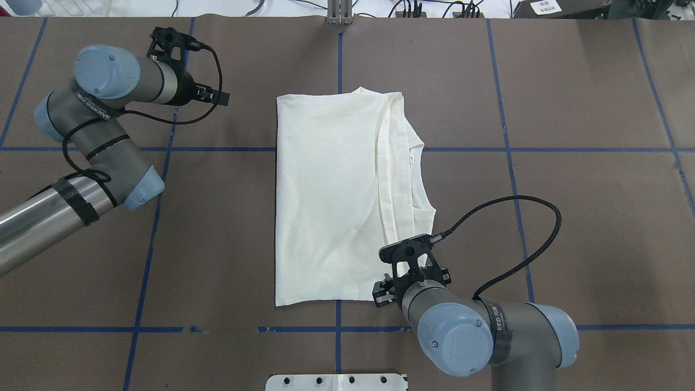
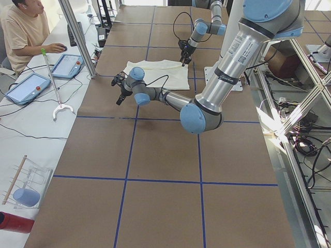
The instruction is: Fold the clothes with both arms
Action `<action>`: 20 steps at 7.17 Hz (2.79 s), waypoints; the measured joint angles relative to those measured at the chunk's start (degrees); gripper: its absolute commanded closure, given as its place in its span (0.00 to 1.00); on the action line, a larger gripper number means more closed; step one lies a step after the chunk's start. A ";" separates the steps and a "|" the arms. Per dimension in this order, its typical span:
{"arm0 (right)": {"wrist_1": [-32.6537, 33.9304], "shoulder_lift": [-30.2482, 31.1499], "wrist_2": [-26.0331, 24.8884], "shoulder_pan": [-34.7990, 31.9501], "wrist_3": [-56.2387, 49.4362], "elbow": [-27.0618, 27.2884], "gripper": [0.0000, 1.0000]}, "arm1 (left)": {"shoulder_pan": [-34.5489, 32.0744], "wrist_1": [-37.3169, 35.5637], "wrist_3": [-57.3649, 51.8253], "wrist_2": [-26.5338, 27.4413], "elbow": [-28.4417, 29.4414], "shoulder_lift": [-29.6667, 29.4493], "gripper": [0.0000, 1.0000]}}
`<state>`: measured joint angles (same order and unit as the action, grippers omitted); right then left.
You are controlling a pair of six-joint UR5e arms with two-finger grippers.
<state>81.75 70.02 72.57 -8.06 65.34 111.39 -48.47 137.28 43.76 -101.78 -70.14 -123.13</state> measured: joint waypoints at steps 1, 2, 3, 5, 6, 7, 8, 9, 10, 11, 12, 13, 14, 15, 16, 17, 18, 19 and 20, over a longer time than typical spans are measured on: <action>0.04 0.18 -0.48 0.36 -0.65 -0.23 0.67 | 0.09 0.00 0.06 0.00 -0.01 0.09 0.00; 0.05 0.25 -0.67 0.63 -0.94 -0.50 0.92 | 0.19 0.00 0.09 0.00 -0.05 0.33 0.00; 0.00 0.14 -0.70 0.77 -1.04 -0.62 1.00 | 0.24 0.00 0.12 0.00 -0.08 0.58 0.00; -0.21 -0.13 -0.77 0.73 -1.01 -0.48 1.00 | 0.29 0.06 0.14 0.00 -0.09 0.75 0.00; -0.38 -0.10 -0.79 0.43 -0.80 -0.30 1.00 | 0.29 0.08 0.16 0.00 -0.12 0.78 0.00; -0.47 0.25 -0.82 0.03 -0.34 0.00 1.00 | 0.30 0.09 0.20 0.00 -0.20 0.79 0.00; -0.54 1.41 -0.82 -0.29 0.85 0.67 1.00 | 0.33 0.09 0.51 0.00 -0.28 0.79 0.00; -0.66 3.72 -0.79 -0.38 4.43 1.59 1.00 | 0.52 0.09 1.13 0.00 -0.32 0.82 0.00; -0.79 5.72 -0.82 -0.18 9.39 2.30 0.97 | 0.84 0.09 1.53 0.00 -0.34 0.85 0.00; -0.85 7.07 -1.10 0.45 14.81 2.80 0.44 | 1.21 0.09 1.80 0.00 -0.34 0.86 0.00; -0.88 7.54 -1.49 1.18 18.66 3.03 0.00 | 1.47 0.09 2.01 0.00 -0.32 0.87 0.00; -0.89 7.33 -1.63 1.72 20.70 3.23 0.00 | 1.67 0.09 2.13 0.00 -0.32 0.88 0.00; -0.89 6.94 -1.37 1.54 21.37 4.04 0.00 | 1.80 0.09 2.18 0.00 -0.61 0.88 0.00; -1.73 6.83 0.35 0.21 21.36 5.70 0.00 | 1.92 0.05 2.66 -0.02 -1.39 0.88 0.00; -5.32 7.25 3.38 -1.67 21.41 6.99 0.00 | 2.22 -0.03 4.58 -0.29 -2.48 0.96 0.00; -11.60 8.73 5.70 -3.12 21.68 7.56 0.00 | 2.76 -0.14 7.99 -1.31 -4.27 1.34 0.00; -18.17 11.60 6.70 -4.04 22.85 7.82 0.00 | 4.18 -0.42 12.44 -2.76 -8.16 2.80 0.00; -23.55 15.30 7.06 -4.86 25.27 8.11 0.00 | 7.09 -0.85 18.01 -3.54 -14.33 5.70 0.00; -27.70 19.35 7.20 -6.03 28.06 8.74 0.00 | 12.11 -2.19 25.19 -2.32 -22.54 9.94 0.00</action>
<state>54.05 89.38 79.76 -14.09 93.40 120.14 -36.35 135.09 68.95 -104.10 -92.67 -113.19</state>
